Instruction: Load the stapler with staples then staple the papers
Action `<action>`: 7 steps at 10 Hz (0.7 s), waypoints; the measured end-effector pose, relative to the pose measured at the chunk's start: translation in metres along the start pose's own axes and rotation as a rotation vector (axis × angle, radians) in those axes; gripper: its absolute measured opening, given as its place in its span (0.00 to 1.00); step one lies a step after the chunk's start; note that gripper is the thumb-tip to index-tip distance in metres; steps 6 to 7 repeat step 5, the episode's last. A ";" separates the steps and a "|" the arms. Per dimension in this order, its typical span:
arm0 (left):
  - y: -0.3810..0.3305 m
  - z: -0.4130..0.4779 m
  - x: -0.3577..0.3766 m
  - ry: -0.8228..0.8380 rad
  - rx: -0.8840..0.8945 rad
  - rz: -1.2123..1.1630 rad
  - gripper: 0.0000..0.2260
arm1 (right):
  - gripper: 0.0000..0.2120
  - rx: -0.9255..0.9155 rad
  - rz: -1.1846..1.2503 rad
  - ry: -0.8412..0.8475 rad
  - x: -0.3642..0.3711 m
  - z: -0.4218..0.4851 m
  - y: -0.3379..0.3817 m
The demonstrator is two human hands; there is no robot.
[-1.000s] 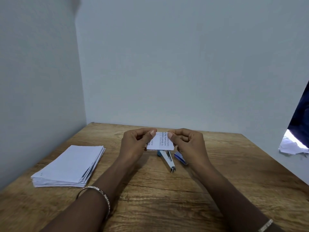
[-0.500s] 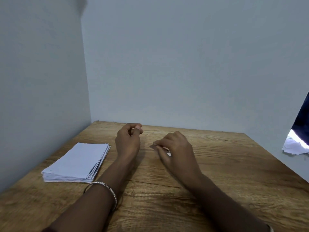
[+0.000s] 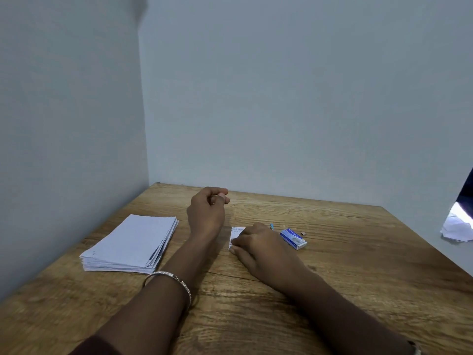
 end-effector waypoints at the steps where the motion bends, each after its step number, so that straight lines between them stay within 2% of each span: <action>1: -0.001 -0.002 -0.002 0.006 0.015 -0.002 0.08 | 0.15 0.054 0.102 -0.061 -0.002 -0.002 0.000; 2: -0.007 -0.010 -0.006 0.039 0.077 0.048 0.08 | 0.13 0.122 0.148 -0.170 -0.009 -0.005 -0.004; 4: -0.018 -0.050 -0.018 0.064 0.391 0.280 0.08 | 0.09 0.316 0.195 -0.415 -0.027 -0.030 -0.003; 5: -0.025 -0.068 -0.026 0.036 0.460 0.333 0.09 | 0.09 0.355 0.206 -0.495 -0.038 -0.046 0.006; 7: -0.025 -0.068 -0.026 0.036 0.460 0.333 0.09 | 0.09 0.355 0.206 -0.495 -0.038 -0.046 0.006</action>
Point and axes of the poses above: each hand's wrist, its own z-axis towards the middle knuckle, its own x-axis out of the palm, y = z × x, the point moved 1 cm from there along z, towards the middle knuckle, and after that the axes turned 6 degrees about -y, right-handed, at the moved point
